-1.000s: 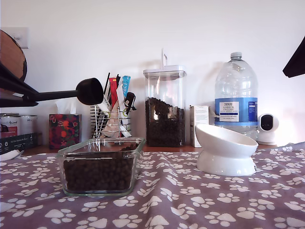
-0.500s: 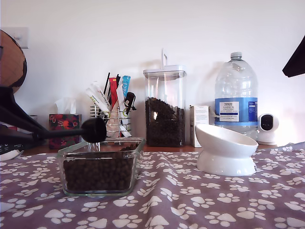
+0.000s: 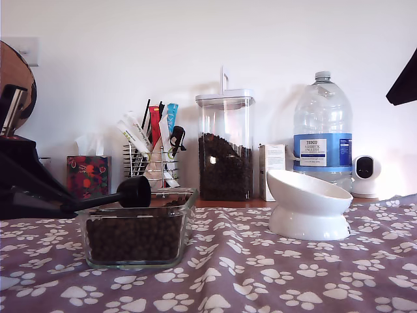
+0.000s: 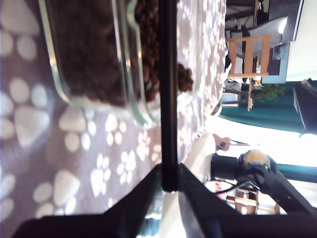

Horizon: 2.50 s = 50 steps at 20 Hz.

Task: Measure one spoon of cat food and pour it into the food bowl

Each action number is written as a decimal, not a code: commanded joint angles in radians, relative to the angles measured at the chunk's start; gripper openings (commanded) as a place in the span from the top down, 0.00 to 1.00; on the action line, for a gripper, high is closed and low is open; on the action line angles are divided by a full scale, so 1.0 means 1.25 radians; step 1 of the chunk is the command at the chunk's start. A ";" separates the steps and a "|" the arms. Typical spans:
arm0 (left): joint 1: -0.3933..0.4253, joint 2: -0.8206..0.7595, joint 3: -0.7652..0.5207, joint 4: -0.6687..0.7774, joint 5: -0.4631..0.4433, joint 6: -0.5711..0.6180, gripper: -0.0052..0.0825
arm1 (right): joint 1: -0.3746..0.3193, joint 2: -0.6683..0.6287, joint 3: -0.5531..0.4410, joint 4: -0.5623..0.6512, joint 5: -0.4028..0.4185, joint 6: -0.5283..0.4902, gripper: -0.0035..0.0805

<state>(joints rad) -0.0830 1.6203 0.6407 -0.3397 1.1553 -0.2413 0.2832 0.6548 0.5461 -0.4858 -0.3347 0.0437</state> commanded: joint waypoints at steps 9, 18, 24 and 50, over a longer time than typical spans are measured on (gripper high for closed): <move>-0.007 0.020 -0.002 0.074 -0.061 -0.124 0.97 | 0.004 0.003 -0.012 0.009 -0.021 -0.005 0.97; -0.020 0.020 -0.002 0.057 -0.051 -0.122 0.67 | 0.004 0.003 -0.012 0.009 -0.027 -0.005 0.97; -0.019 0.017 0.015 0.045 -0.001 -0.122 0.67 | 0.004 0.003 -0.012 0.011 -0.027 -0.005 0.97; -0.122 -0.251 0.198 -0.296 -0.412 0.117 0.97 | 0.004 0.003 -0.012 0.017 -0.041 -0.005 0.97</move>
<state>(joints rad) -0.2222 1.3415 0.8955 -0.7116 0.7280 -0.1074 0.2832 0.6548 0.5461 -0.4774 -0.3832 0.0433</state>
